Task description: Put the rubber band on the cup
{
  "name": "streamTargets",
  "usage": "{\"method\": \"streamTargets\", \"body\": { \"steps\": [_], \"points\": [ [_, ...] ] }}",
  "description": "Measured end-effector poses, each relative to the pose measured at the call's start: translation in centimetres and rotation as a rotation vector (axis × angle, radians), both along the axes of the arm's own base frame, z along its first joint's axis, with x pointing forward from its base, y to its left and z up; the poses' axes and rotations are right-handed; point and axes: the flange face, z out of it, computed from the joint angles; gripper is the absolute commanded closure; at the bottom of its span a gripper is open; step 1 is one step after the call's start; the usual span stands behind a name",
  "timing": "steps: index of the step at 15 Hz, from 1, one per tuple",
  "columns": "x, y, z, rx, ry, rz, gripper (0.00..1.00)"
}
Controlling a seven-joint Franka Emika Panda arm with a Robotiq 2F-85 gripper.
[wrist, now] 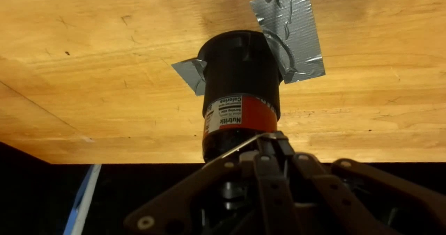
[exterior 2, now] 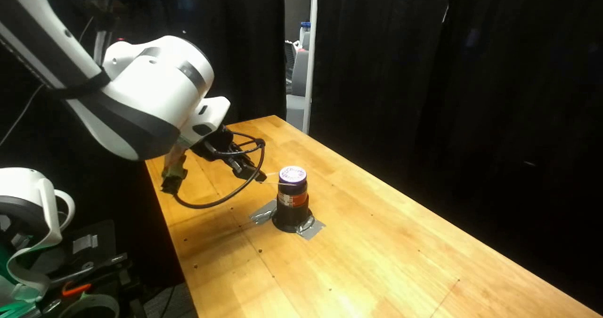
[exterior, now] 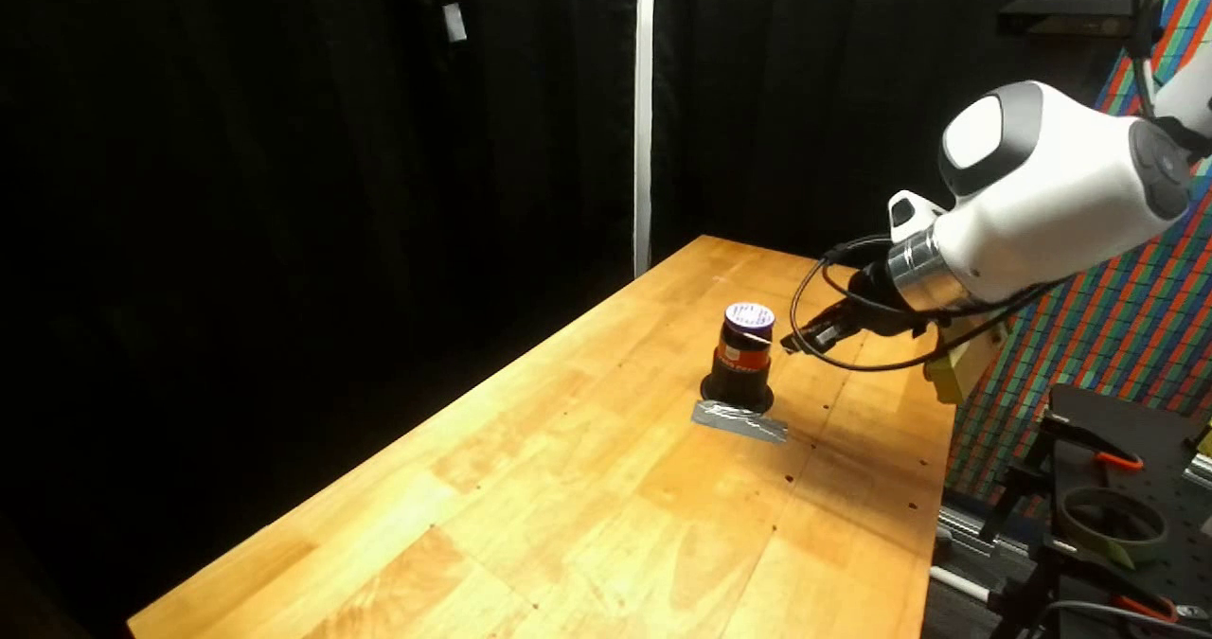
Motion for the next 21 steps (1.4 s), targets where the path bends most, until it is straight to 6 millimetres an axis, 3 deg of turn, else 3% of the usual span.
{"method": "streamTargets", "body": {
  "steps": [5,8,13,21],
  "points": [
    [-0.5,0.8,-5.3,-0.080,-0.089,0.026,0.91],
    [-0.1,1.0,-7.0,-0.116,-0.158,0.014,0.91],
    [0.6,1.6,-6.8,-0.110,-0.273,-0.023,0.90],
    [0.5,2.2,-4.6,-0.085,-0.369,-0.046,0.89]
  ]
}}
